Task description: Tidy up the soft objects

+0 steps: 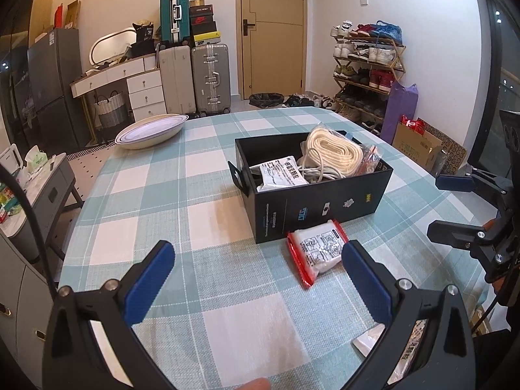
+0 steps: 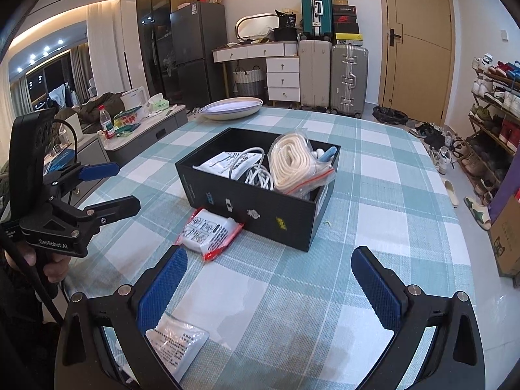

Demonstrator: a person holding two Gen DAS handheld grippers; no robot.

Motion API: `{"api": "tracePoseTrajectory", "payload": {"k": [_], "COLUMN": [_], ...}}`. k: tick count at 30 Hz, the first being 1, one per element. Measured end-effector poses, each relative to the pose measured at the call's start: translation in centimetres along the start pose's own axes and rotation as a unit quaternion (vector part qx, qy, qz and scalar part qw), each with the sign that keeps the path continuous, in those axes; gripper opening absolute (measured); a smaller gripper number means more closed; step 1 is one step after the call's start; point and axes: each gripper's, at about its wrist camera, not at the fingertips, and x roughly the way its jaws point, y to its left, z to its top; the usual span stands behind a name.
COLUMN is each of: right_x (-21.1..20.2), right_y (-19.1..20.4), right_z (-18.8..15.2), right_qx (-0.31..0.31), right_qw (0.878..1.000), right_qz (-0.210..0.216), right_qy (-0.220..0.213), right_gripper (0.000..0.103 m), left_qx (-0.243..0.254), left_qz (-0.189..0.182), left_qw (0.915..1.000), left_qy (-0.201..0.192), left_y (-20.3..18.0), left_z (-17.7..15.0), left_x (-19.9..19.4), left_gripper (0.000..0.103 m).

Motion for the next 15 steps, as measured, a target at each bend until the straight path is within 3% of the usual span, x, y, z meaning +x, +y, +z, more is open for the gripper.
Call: {"api": "tracePoseTrajectory", "payload": {"k": [15], "right_x": [-0.2], "right_y": [1.5], "right_z": [-0.8], "right_qx": [-0.023], "right_qw": [1.0], "right_qz": [0.01], "right_qy": [0.014], "right_gripper": [0.103], "left_qx": [0.02], "left_qz": [-0.004], "left_qw": [0.9997], "left_qy": [0.015], "left_y": [-1.1], "left_z": [-1.2], "left_x": [-0.8], "left_gripper": [0.103]}}
